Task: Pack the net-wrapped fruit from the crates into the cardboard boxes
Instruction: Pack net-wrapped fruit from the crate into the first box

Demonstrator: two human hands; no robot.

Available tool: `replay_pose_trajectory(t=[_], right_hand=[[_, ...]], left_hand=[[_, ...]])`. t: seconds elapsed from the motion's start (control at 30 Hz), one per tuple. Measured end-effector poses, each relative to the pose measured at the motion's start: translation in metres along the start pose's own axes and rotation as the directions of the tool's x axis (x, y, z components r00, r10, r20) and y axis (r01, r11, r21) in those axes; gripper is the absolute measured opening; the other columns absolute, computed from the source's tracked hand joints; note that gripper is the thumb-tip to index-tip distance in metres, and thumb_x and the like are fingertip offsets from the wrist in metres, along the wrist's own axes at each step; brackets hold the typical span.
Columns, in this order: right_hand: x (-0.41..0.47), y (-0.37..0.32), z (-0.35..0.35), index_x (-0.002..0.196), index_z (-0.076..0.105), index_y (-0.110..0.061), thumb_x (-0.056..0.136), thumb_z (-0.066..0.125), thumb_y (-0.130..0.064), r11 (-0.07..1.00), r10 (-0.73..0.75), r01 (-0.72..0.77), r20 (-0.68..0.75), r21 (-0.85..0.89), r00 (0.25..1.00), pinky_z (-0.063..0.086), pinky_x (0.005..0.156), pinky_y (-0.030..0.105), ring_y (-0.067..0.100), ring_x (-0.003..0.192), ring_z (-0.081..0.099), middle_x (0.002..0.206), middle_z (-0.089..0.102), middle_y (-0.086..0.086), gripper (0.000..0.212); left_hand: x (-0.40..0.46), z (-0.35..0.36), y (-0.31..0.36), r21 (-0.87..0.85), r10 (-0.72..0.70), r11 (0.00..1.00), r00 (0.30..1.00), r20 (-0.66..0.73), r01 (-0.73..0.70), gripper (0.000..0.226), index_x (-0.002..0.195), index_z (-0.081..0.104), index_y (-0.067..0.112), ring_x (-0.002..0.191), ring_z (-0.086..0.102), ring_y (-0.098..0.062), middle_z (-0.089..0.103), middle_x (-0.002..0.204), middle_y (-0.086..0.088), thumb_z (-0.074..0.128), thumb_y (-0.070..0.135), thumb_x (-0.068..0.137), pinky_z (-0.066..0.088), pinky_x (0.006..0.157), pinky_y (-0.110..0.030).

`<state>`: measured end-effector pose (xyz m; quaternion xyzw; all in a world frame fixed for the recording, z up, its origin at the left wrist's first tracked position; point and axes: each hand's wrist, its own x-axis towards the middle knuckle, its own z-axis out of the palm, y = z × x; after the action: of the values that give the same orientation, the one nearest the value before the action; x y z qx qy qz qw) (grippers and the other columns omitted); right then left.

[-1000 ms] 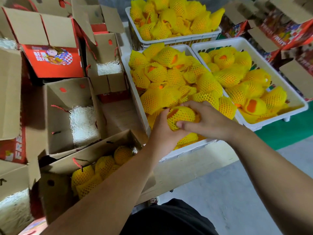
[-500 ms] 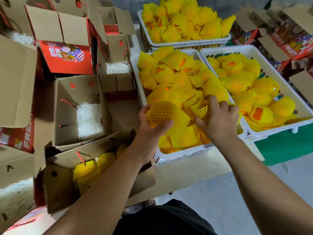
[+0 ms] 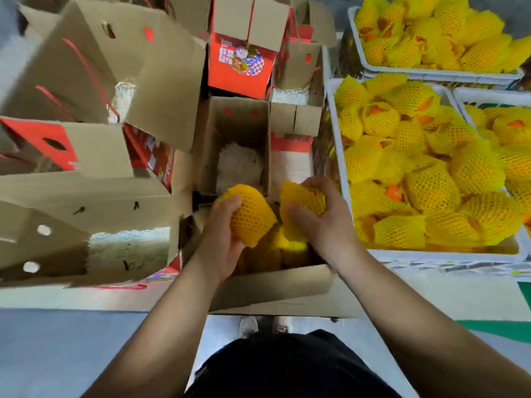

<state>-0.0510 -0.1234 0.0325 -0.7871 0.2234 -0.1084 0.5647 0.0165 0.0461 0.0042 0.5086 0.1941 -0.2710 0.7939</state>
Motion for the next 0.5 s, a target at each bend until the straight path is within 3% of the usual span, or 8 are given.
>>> replay_pose_trajectory(t=[0.07, 0.1, 0.17, 0.23, 0.33, 0.4, 0.43, 0.5], right_hand=[[-0.003, 0.006, 0.031, 0.109, 0.063, -0.041, 0.076, 0.073, -0.050, 0.989, 0.136, -0.138, 0.027, 0.059, 0.990, 0.051, 0.067, 0.017, 0.010, 0.098, 0.064, 0.105, 0.067, -0.008, 0.036], [-0.004, 0.010, 0.043, 0.114, 0.065, -0.037, 0.083, 0.075, -0.045, 0.978, 0.183, -0.187, 0.056, 0.091, 0.982, 0.053, 0.072, 0.017, 0.012, 0.101, 0.065, 0.108, 0.068, -0.007, 0.034], [-0.005, 0.019, 0.060, 0.114, 0.070, -0.026, 0.090, 0.074, -0.033, 0.946, 0.274, -0.288, 0.111, 0.146, 0.955, 0.058, 0.077, 0.026, 0.019, 0.100, 0.069, 0.103, 0.074, 0.000, 0.025], [-0.003, 0.023, 0.067, 0.103, 0.074, -0.021, 0.088, 0.077, -0.026, 0.904, 0.380, -0.399, 0.138, 0.154, 0.915, 0.058, 0.062, 0.025, 0.022, 0.088, 0.072, 0.089, 0.076, 0.002, 0.016], [0.006, 0.027, 0.069, 0.093, 0.071, -0.020, 0.084, 0.080, -0.025, 0.856, 0.508, -0.517, 0.165, 0.011, 0.845, 0.052, 0.051, 0.019, 0.014, 0.074, 0.069, 0.086, 0.073, 0.003, 0.013], [0.011, 0.032, 0.069, 0.090, 0.067, -0.021, 0.085, 0.080, -0.025, 0.832, 0.552, -0.549, 0.191, -0.073, 0.811, 0.047, 0.048, 0.014, 0.003, 0.066, 0.063, 0.091, 0.070, -0.001, 0.015], [0.013, 0.032, 0.070, 0.099, 0.066, -0.020, 0.085, 0.080, -0.027, 0.819, 0.573, -0.563, 0.208, -0.111, 0.792, 0.048, 0.053, 0.014, 0.003, 0.069, 0.061, 0.098, 0.068, 0.000, 0.021], [0.018, 0.038, 0.071, 0.133, 0.058, -0.018, 0.086, 0.080, -0.033, 0.796, 0.605, -0.571, 0.231, -0.203, 0.762, 0.046, 0.079, 0.021, 0.015, 0.095, 0.060, 0.125, 0.062, 0.007, 0.054]], left_hand=[[0.000, -0.028, 0.002, 0.241, 0.101, 0.967, 0.991, -0.088, -0.078, 0.044, 0.124, 0.065, 0.020, 0.101, 0.072, -0.020, 0.072, 0.118, -0.007, 0.074, 0.039, 0.085, 0.059, 0.083, -0.034], [0.000, -0.038, 0.003, 0.353, 0.136, 0.931, 0.985, -0.104, -0.091, 0.043, 0.122, 0.066, 0.021, 0.104, 0.071, -0.023, 0.073, 0.114, -0.006, 0.078, 0.037, 0.083, 0.059, 0.081, -0.031], [0.002, -0.051, 0.005, 0.527, 0.156, 0.847, 0.981, -0.111, -0.075, 0.033, 0.113, 0.066, 0.028, 0.099, 0.069, -0.021, 0.071, 0.104, 0.002, 0.082, 0.030, 0.084, 0.054, 0.068, -0.024], [0.005, -0.051, 0.006, 0.750, 0.116, 0.658, 0.993, -0.016, -0.065, 0.035, 0.111, 0.063, 0.035, 0.097, 0.065, -0.018, 0.065, 0.107, 0.004, 0.083, 0.032, 0.083, 0.052, 0.071, -0.027], [0.015, -0.049, 0.005, 0.951, 0.052, 0.281, 0.992, 0.118, -0.128, 0.053, 0.133, 0.058, 0.026, 0.114, 0.060, -0.026, 0.060, 0.126, -0.005, 0.079, 0.036, 0.086, 0.053, 0.096, -0.041], [0.023, -0.048, 0.005, 0.977, 0.034, 0.186, 0.995, 0.096, -0.101, 0.064, 0.142, 0.051, 0.021, 0.124, 0.057, -0.031, 0.055, 0.137, -0.009, 0.077, 0.042, 0.088, 0.050, 0.103, -0.042], [0.027, -0.046, 0.005, 0.985, 0.032, 0.149, 0.996, 0.078, -0.082, 0.069, 0.146, 0.047, 0.019, 0.128, 0.054, -0.033, 0.051, 0.142, -0.011, 0.077, 0.044, 0.089, 0.048, 0.105, -0.041], [0.036, -0.044, 0.001, 0.995, 0.038, 0.086, 0.998, 0.042, -0.045, 0.077, 0.150, 0.038, 0.015, 0.136, 0.047, -0.037, 0.042, 0.151, -0.016, 0.075, 0.045, 0.090, 0.042, 0.107, -0.042]])
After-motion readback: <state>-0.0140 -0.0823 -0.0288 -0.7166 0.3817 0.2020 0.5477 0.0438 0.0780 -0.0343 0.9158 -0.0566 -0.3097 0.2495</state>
